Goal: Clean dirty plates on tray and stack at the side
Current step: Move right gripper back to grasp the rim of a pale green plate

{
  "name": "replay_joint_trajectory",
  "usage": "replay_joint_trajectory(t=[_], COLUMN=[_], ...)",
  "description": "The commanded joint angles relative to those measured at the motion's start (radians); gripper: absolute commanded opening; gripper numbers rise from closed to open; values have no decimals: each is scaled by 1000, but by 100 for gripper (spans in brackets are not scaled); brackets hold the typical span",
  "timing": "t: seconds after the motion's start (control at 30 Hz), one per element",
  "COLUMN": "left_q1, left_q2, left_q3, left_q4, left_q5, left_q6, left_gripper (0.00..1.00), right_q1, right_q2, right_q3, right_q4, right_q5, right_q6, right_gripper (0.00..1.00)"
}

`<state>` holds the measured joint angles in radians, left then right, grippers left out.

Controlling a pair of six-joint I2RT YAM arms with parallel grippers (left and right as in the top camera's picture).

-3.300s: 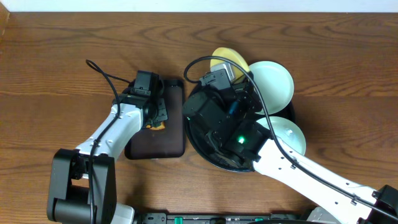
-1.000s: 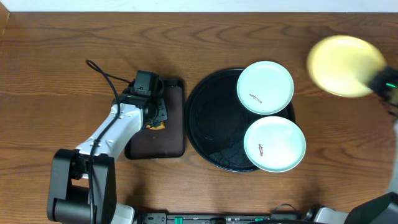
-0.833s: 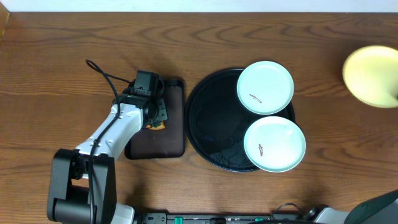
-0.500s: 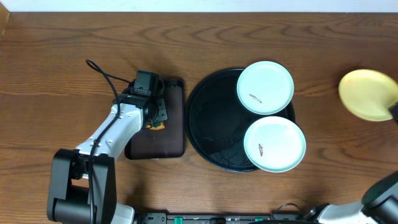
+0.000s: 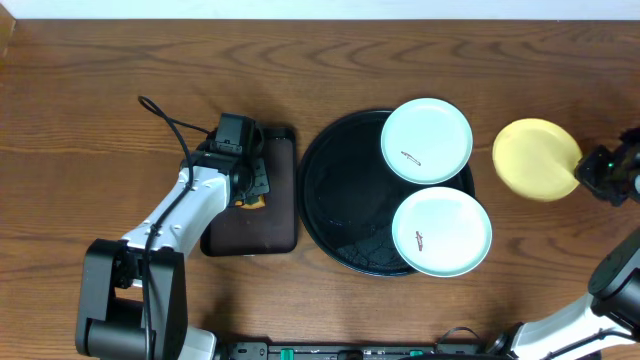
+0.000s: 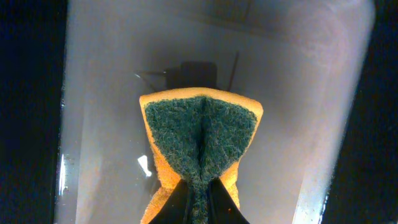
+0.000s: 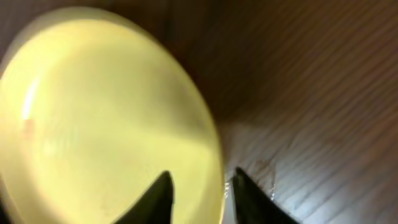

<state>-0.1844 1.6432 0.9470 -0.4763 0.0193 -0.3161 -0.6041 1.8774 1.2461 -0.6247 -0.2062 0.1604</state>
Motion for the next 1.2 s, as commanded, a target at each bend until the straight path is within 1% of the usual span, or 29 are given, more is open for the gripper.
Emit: replay_joint_trajectory(t=[0.0, 0.07, 0.13, 0.23, 0.33, 0.47, 0.63, 0.77, 0.97, 1.1, 1.17], left_q1=[2, 2, 2, 2, 2, 2, 2, 2, 2, 2, 2], left_q2=[4, 5, 5, 4, 4, 4, 4, 4, 4, 4, 4], left_q3=[-2, -2, -2, -2, -2, -2, -2, -2, -2, -2, -2], left_q4=[-4, -4, -4, -4, -4, -3, 0, 0, 0, 0, 0], left_q5=[-12, -12, -12, -5, -1, -2, -2, -2, -2, -2, -2], left_q6=[9, 9, 9, 9, 8, 8, 9, 9, 9, 9, 9], left_gripper=[8, 8, 8, 8, 8, 8, 8, 9, 8, 9, 9], right_q1=[26, 47, 96, 167, 239, 330, 449, 517, 584, 616, 630], right_q2=[-25, -43, -76, -120, -158, -167, -169, -170, -170, -170, -170], right_q3=[101, 180, 289, 376, 375, 338, 191, 85, -19, -97, -143], right_q4=[-113, -225, -402, -622, -763, -882, -883, -832, -787, -715, -682], right_q5=[-10, -12, -12, -2, 34, 48, 50, 106, 227, 222, 219], right_q6=[-27, -27, -28, -32, -34, -30, 5, 95, 208, 230, 253], right_gripper=[36, 36, 36, 37, 40, 39, 38, 38, 39, 37, 35])
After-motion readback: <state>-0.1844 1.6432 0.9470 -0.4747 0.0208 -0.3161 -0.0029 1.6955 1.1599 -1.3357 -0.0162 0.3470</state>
